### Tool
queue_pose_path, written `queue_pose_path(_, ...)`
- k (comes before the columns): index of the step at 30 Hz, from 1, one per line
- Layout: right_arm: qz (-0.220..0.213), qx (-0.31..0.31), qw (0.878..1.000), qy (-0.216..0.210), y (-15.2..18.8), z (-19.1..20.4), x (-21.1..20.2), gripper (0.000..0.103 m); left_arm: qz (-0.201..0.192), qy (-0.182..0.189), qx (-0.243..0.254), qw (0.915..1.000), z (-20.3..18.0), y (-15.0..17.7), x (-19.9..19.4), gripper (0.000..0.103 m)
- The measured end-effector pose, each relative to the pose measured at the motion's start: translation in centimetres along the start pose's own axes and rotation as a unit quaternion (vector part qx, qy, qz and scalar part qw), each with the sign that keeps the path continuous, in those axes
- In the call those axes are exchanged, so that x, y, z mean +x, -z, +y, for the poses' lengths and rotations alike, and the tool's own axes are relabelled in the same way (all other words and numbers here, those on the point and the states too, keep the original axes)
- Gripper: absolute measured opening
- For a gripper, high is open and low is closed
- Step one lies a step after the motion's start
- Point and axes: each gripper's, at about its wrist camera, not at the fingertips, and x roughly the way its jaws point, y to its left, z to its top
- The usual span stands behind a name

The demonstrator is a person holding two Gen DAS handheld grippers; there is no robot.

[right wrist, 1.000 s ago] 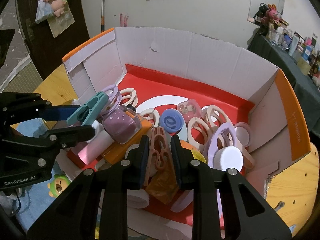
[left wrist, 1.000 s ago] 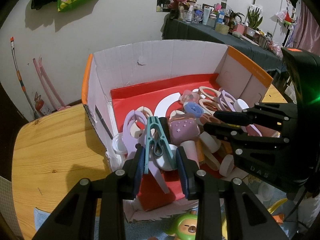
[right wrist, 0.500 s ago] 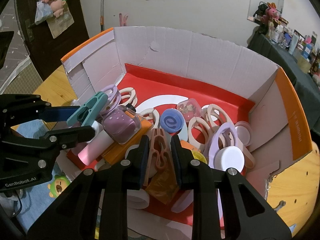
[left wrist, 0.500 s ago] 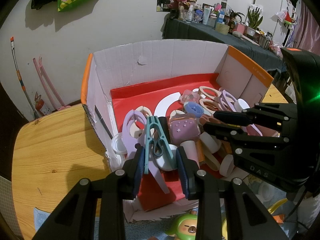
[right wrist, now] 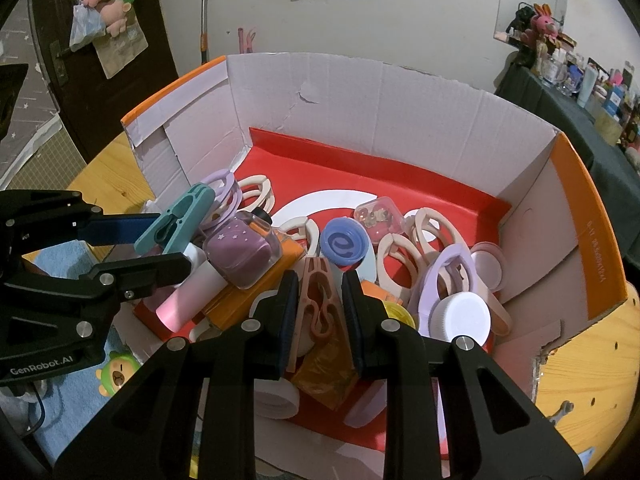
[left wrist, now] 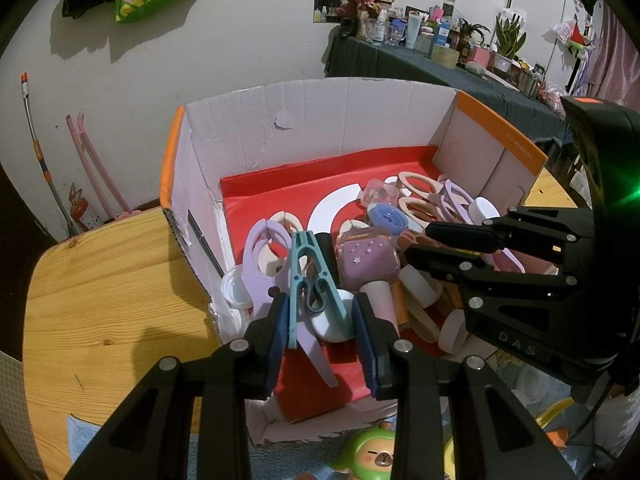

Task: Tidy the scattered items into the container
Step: 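Lower both held clothespins into the cardboard box, then open left gripper releasing teal clothespin while right gripper releases pink clothespin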

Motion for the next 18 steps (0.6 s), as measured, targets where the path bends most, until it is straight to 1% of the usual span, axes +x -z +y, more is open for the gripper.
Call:
queue_pose_path(13, 0.000, 0.000, 1.000, 0.002, 0.02, -0.01, -0.02, 0.022, 0.000, 0.001, -0.003, 1.0000, -0.05, 0.01, 0.00, 0.035)
queue_pose_path(18, 0.001, 0.001, 1.000, 0.003, 0.02, -0.10, 0.01, 0.022, 0.002, 0.003, -0.006, 1.0000, -0.10, 0.05, 0.20, 0.038)
